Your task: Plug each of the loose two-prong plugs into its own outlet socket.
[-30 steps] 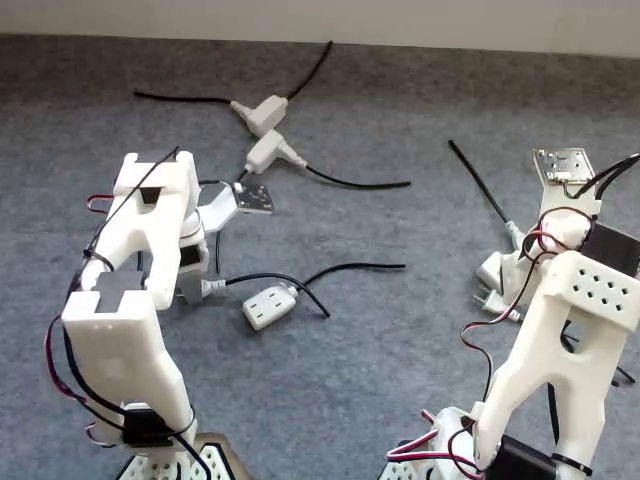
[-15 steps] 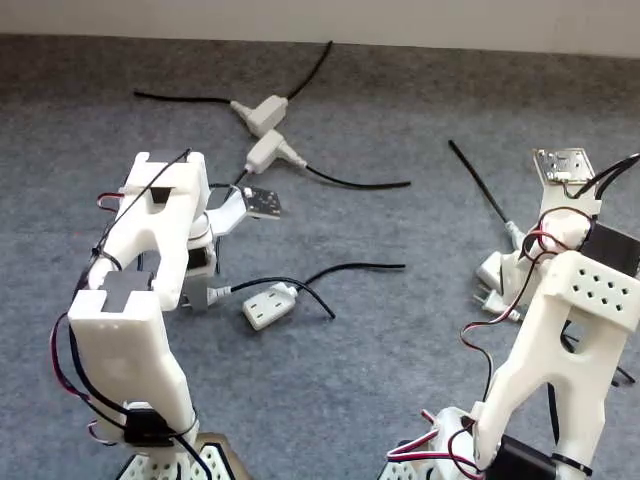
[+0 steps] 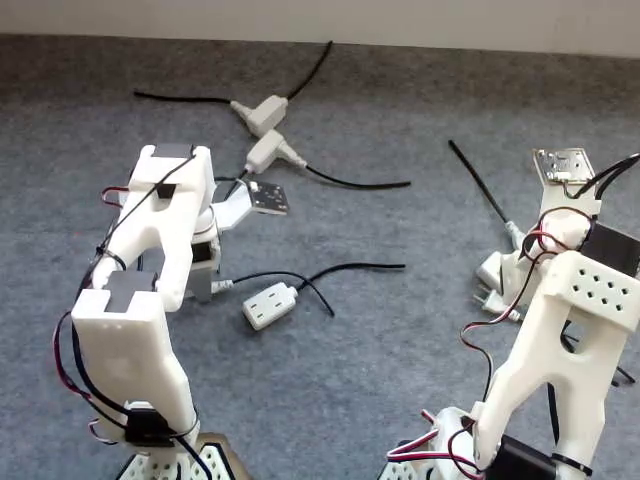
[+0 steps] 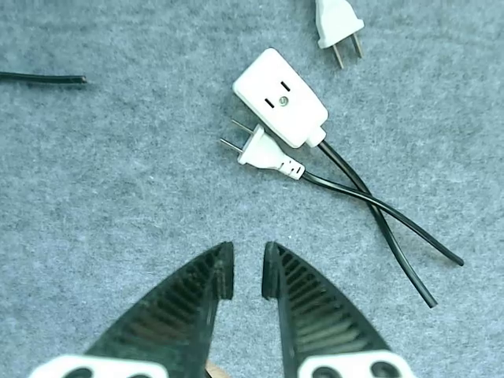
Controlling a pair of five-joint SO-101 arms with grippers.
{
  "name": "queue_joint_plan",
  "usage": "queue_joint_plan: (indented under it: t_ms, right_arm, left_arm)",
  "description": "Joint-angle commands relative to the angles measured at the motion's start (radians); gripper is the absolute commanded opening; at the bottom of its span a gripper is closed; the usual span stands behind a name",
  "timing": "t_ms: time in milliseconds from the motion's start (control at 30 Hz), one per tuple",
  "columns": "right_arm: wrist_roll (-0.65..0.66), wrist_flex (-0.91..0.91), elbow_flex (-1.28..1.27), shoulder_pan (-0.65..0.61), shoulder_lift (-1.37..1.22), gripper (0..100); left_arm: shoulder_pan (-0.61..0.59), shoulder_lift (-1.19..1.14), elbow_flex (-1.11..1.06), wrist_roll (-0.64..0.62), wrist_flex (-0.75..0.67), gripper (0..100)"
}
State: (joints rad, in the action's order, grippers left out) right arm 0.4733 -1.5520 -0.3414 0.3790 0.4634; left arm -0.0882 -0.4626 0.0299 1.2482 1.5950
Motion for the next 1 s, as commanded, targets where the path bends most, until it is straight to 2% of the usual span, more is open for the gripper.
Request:
queue_joint_plan:
  t_ms: [0,300,600,833,967]
  right_arm:
    - [0.012,0.012,0.004,0.012,0.001,7.7]
    - [0.012,0.012,0.004,0.013,0.002,7.7]
    - [0.014,0.033,0.004,0.077,0.001,7.7]
    - [0.014,0.033,0.004,0.082,0.004,7.7]
    - [0.014,0.033,0.004,0.082,0.005,7.7]
  left_arm:
    - [0.024,0.005,0.021,0.006,0.009,15]
    - [0.047,0.007,-0.027,0.005,-0.068,15]
    - [0.038,0.005,-0.036,0.003,-0.063,15]
    - [-0.010,0.005,-0.038,0.003,-0.064,15]
    - [-0.005,0.004,-0.038,0.003,-0.068,9]
